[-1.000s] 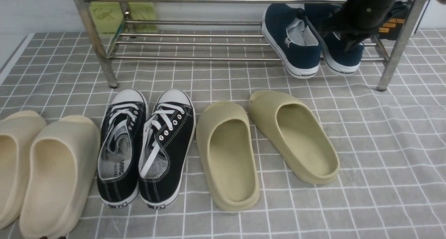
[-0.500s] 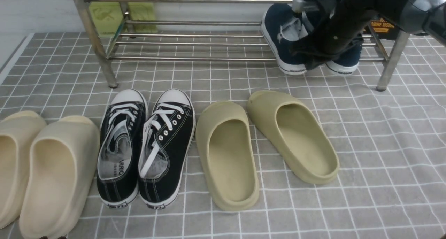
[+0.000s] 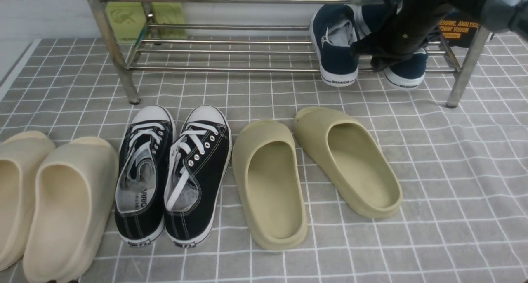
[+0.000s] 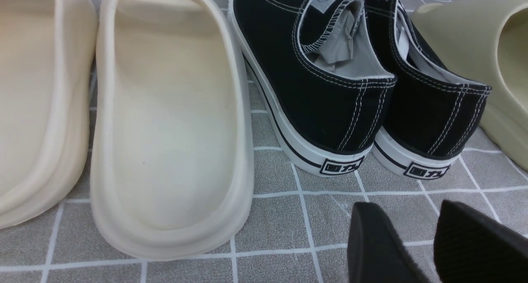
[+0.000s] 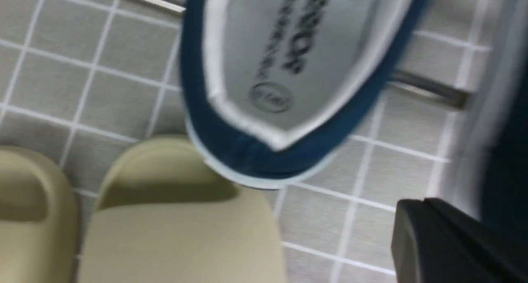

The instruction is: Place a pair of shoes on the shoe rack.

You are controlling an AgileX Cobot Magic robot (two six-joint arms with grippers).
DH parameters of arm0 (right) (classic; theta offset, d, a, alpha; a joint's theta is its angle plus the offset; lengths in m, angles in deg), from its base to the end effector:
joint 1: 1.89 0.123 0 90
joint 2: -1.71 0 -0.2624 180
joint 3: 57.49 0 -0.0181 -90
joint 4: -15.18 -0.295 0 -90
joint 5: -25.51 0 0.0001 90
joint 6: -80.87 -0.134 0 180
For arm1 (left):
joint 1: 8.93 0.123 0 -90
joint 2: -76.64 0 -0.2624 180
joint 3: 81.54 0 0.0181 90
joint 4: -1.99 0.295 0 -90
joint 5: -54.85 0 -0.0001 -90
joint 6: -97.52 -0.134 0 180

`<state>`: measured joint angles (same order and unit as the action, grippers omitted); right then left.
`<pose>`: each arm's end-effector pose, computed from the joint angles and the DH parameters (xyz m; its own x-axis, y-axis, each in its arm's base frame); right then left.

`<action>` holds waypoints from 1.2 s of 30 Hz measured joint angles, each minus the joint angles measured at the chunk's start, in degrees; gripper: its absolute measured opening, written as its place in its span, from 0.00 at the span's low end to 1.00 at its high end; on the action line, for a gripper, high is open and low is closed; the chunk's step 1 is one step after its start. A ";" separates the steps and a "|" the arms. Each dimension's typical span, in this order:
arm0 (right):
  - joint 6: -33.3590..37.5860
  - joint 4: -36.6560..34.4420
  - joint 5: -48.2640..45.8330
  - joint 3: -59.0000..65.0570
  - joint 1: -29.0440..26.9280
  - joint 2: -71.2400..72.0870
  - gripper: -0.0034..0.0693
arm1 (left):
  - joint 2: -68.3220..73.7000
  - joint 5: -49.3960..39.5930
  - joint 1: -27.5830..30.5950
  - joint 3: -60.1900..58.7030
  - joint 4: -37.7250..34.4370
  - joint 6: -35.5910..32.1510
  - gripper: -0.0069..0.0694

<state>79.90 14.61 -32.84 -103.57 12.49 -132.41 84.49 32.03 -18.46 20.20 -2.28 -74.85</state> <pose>0.5334 0.1379 0.2279 -0.8121 -0.1854 -0.5533 -0.2350 0.9718 0.0193 0.1570 -0.0303 0.1535 -0.3511 -0.1443 -0.9251 0.1246 0.9721 -0.1989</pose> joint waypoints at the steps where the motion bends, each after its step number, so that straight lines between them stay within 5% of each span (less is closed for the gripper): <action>1: -0.71 1.49 -0.18 0.00 0.00 1.01 0.10 | 0.00 0.00 0.00 0.00 0.00 0.00 0.40; 6: -1.16 5.37 -1.92 0.00 0.00 3.83 0.29 | 0.00 0.00 0.00 0.00 0.00 0.00 0.40; 11: -2.39 6.96 -5.98 0.00 -0.05 6.37 0.61 | 0.00 0.00 0.00 0.00 0.00 0.00 0.40; 14: -1.94 6.89 -8.80 0.07 0.01 9.47 0.64 | 0.00 0.00 0.00 0.00 0.00 0.00 0.40; 18: -1.72 7.39 -9.19 2.12 0.01 17.09 0.52 | 0.00 0.00 0.00 0.00 0.00 0.00 0.40; 22: -1.56 11.54 -5.54 11.26 -0.04 31.90 0.15 | 0.00 0.00 0.00 0.00 0.00 0.00 0.40; 25: -3.66 15.59 1.45 22.76 -0.04 42.38 0.05 | 0.00 0.00 0.00 0.00 0.00 0.00 0.40; 36: -20.39 23.64 37.04 80.31 -0.04 86.67 0.04 | 0.00 0.00 0.00 0.00 0.00 0.00 0.40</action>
<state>59.51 38.25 4.20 -23.26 12.45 -45.74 84.49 32.03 -18.46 20.20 -2.28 -74.85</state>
